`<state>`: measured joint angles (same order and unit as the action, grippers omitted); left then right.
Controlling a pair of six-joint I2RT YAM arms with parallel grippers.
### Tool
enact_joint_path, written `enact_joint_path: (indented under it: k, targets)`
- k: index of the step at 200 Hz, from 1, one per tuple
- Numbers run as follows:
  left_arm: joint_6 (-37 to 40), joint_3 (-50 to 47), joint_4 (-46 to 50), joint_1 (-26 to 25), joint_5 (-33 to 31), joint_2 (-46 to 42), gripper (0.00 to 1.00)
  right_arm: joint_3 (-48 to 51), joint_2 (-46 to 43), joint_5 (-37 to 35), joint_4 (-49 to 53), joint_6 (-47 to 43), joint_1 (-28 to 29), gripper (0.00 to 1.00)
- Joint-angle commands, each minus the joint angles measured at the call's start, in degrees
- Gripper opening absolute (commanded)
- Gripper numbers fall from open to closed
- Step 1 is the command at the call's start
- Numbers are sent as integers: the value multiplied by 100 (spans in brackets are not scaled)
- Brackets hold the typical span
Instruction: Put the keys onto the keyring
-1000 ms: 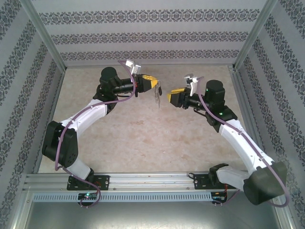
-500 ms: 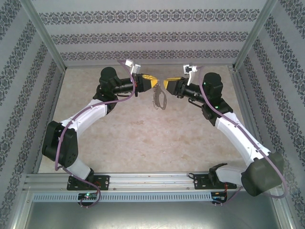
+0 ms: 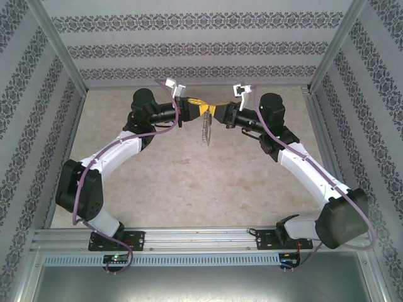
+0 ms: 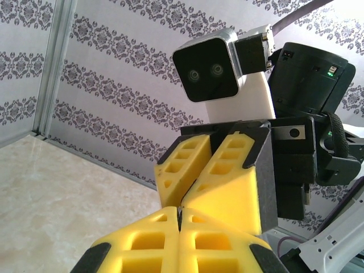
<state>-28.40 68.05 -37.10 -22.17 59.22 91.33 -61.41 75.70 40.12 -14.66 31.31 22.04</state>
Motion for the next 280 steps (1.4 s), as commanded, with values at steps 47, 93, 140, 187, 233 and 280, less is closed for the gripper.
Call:
enact_joint_path:
  k: [47, 93, 140, 187, 233, 280]
  targets:
    - [66, 81, -226, -77, 104, -159, 3, -309, 1, 167, 214, -379, -33, 0]
    - [1165, 254, 1202, -3, -116, -394, 55, -1124, 275, 539, 2090, -1736, -352, 0]
    - [2217, 717, 2879, 7, -100, -401, 59, -1862, 629, 554, 3785, -3108, -332, 0]
    - [2752, 945, 3735, 7, -47, -329, 57, -2284, 703, 635, 4504, -3620, -341, 0]
    - [2598, 988, 3685, -7, 210, -197, 54, -2249, 691, 822, 4437, -3589, -301, 0]
    - [2471, 991, 3545, -81, 274, -88, 54, -2226, 700, 905, 4341, -3549, -225, 0]
